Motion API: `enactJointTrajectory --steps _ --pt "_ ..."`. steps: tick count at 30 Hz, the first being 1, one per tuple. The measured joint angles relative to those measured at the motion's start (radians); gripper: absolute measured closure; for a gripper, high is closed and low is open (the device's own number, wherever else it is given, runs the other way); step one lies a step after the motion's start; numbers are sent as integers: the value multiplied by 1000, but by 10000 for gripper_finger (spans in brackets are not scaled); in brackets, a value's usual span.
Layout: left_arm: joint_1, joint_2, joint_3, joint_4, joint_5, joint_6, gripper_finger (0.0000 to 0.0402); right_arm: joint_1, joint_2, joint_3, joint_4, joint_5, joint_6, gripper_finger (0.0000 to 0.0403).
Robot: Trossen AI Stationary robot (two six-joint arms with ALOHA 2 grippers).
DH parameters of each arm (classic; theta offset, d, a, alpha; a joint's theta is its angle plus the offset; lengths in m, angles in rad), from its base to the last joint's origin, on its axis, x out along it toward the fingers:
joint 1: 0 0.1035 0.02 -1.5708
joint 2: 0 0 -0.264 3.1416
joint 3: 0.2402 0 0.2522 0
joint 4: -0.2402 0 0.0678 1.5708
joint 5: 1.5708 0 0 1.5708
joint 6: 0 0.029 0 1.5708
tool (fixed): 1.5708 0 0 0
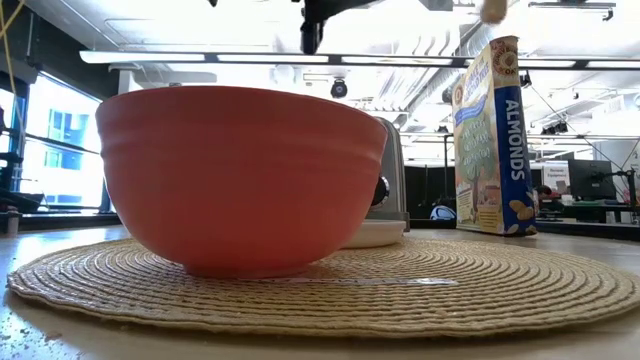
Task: Arrange a breakfast setting
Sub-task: Put the spoon on the placemat
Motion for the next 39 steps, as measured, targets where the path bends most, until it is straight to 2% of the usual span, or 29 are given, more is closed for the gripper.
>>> enactJointTrajectory --steps 7,15,28,39 --pt "-25 6 0 29 100 -26 264 -6 43 0 78 -51 4 403" --pt "-62 -12 0 78 211 -25 264 -6 166 0 171 -176 -45 403" --pt "-78 -204 0 -35 190 99 264 -41 321 0 296 -357 -142 403" --pt "-92 -365 0 -76 183 152 264 -115 384 0 330 -474 -280 403"
